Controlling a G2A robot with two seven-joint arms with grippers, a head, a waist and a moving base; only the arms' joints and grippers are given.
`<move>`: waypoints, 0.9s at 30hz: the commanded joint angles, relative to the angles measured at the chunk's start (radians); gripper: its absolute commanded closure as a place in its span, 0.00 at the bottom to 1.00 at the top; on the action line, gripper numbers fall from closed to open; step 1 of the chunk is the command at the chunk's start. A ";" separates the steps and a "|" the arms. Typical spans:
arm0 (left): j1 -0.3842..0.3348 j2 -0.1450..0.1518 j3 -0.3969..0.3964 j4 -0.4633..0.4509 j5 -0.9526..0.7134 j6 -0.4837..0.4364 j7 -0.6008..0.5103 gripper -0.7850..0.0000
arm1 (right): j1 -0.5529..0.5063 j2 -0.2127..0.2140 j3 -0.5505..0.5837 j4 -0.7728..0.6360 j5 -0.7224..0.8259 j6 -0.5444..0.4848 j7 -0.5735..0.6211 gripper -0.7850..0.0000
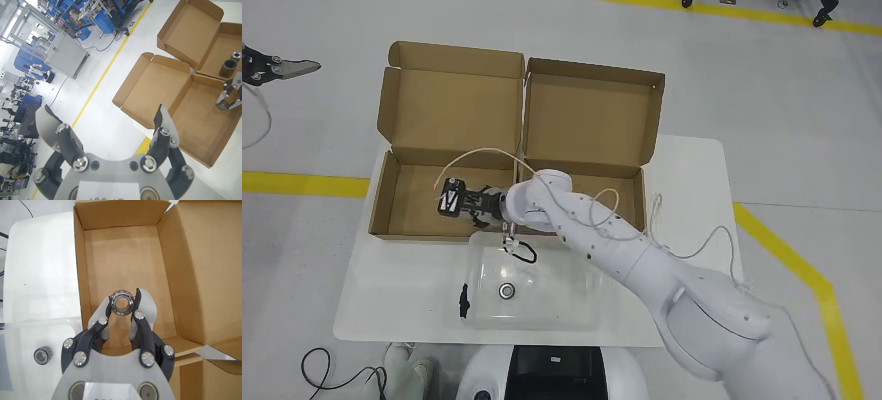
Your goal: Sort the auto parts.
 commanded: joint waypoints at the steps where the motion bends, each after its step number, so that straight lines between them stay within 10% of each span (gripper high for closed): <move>1: 0.000 0.000 0.000 0.000 0.000 0.000 0.000 0.00 | 0.007 -0.024 -0.008 0.045 0.003 -0.004 -0.002 1.00; 10: 0.000 0.000 0.000 0.000 0.000 0.000 0.000 0.00 | 0.023 -0.123 -0.032 0.234 0.005 -0.012 -0.025 1.00; 16: 0.000 0.000 0.000 0.000 0.000 0.000 0.000 0.00 | 0.037 -0.162 -0.031 0.321 -0.004 -0.017 -0.045 0.73; 27: 0.000 0.000 0.000 0.000 0.000 0.000 0.000 0.00 | 0.084 -0.182 -0.014 0.375 -0.011 -0.015 -0.094 0.59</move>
